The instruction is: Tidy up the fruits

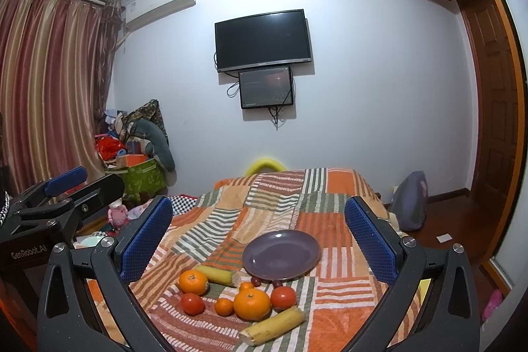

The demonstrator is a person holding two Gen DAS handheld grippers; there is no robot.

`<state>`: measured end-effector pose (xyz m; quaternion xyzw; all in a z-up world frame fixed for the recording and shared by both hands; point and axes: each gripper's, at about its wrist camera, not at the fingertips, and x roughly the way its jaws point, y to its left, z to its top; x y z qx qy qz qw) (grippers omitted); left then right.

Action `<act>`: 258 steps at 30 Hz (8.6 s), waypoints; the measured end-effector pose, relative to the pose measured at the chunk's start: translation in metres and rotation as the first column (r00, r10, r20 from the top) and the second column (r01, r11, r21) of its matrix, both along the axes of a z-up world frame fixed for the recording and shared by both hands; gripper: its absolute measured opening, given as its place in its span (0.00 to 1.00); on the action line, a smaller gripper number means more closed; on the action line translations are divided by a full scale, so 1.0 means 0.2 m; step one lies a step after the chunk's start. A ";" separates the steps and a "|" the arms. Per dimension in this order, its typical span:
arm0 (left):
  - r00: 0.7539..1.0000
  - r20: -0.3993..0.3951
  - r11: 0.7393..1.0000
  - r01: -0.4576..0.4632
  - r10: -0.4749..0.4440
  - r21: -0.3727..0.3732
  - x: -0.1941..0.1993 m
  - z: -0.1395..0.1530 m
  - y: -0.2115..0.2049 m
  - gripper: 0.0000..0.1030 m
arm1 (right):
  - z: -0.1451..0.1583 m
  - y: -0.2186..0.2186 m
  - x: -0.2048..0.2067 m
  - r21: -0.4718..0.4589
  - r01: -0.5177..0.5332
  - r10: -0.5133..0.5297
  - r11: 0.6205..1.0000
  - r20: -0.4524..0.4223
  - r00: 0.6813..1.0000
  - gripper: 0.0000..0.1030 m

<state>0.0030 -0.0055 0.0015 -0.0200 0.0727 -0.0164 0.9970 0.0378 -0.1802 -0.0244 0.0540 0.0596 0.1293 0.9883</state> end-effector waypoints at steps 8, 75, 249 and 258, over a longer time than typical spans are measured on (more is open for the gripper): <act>1.000 -0.001 1.000 0.001 -0.001 -0.006 -0.01 -0.01 0.00 1.00 | 0.00 0.00 0.00 0.001 0.000 0.000 1.000 -0.002 1.000 1.00; 0.692 -0.720 0.998 0.059 -0.050 -0.012 0.95 -1.02 0.48 0.61 | -0.80 0.11 0.74 -0.030 -0.226 0.142 0.974 -0.699 0.701 0.46; 0.728 -0.673 0.983 0.185 -0.134 0.004 1.39 -0.68 0.13 0.77 | -0.54 -0.12 1.03 -0.146 -0.138 0.035 0.980 -0.553 0.832 0.69; 0.678 -0.719 0.976 0.219 -0.153 -0.002 1.16 -0.76 0.07 0.77 | -0.68 -0.21 0.80 -0.091 -0.091 0.014 0.992 -0.627 0.779 0.69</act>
